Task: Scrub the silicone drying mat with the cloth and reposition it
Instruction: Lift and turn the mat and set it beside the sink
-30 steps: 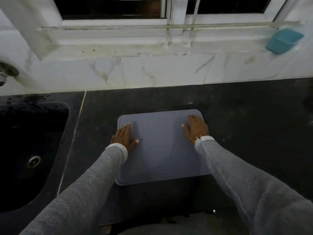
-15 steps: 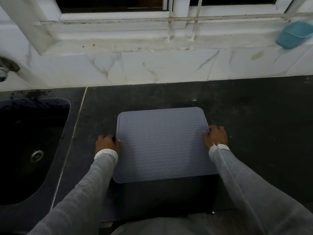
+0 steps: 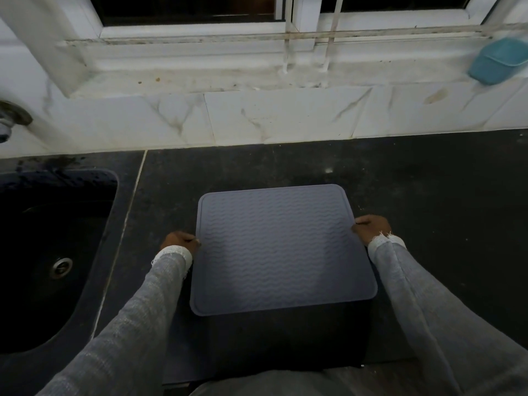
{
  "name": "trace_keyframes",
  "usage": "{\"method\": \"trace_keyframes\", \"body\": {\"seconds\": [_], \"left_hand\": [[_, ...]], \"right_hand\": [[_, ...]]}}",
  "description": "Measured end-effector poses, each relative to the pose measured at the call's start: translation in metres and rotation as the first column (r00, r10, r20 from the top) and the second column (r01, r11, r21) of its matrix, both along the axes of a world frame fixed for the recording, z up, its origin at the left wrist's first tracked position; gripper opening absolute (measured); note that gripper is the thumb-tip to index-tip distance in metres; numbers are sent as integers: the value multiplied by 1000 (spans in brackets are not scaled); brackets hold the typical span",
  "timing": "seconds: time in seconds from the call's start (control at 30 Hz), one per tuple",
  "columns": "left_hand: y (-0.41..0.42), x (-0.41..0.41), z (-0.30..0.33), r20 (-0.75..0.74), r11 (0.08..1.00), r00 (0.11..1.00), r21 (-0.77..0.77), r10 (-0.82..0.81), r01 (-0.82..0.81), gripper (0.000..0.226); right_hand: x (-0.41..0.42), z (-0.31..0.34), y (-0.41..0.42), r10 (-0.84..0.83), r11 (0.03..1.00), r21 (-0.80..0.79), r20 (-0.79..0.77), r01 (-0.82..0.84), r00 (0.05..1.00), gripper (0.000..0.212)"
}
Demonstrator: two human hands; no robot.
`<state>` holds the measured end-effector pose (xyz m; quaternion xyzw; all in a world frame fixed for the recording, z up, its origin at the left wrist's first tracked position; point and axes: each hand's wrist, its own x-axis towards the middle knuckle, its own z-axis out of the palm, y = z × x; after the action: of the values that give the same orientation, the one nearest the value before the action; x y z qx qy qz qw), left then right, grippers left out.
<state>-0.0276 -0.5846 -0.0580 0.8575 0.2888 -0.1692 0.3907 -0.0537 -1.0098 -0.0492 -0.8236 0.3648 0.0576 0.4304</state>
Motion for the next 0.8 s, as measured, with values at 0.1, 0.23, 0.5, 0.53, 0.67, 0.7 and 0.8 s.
{"method": "trace_keyframes", "body": {"seconds": [0.1,0.23,0.5,0.53,0.67,0.7,0.8], "left_hand": [[4,1,-3,-28,995,998,-82,56,-58,8],[-4,-5,9,-38,937,987,-311,153,-157,14],[-68,-14,71,105,748,977,-660,184,-70,14],[-80,-14,78,116,727,980,-686,164,-41,14],[-120,-12,94,144,686,986,-726,86,47,11],[-127,-12,95,147,677,986,-734,75,58,11],[-139,-9,98,147,644,987,-762,70,68,10]], "right_hand": [[0,4,1,42,999,-30,-10,-42,999,21],[-1,15,5,112,993,-38,-25,-113,993,19],[-2,65,57,108,968,189,274,-163,956,20],[-2,72,72,115,959,210,318,-188,941,20],[-3,84,124,148,937,222,441,-268,885,26],[-4,85,133,150,936,220,461,-277,875,25],[-6,84,151,170,928,209,498,-308,850,17]]}}
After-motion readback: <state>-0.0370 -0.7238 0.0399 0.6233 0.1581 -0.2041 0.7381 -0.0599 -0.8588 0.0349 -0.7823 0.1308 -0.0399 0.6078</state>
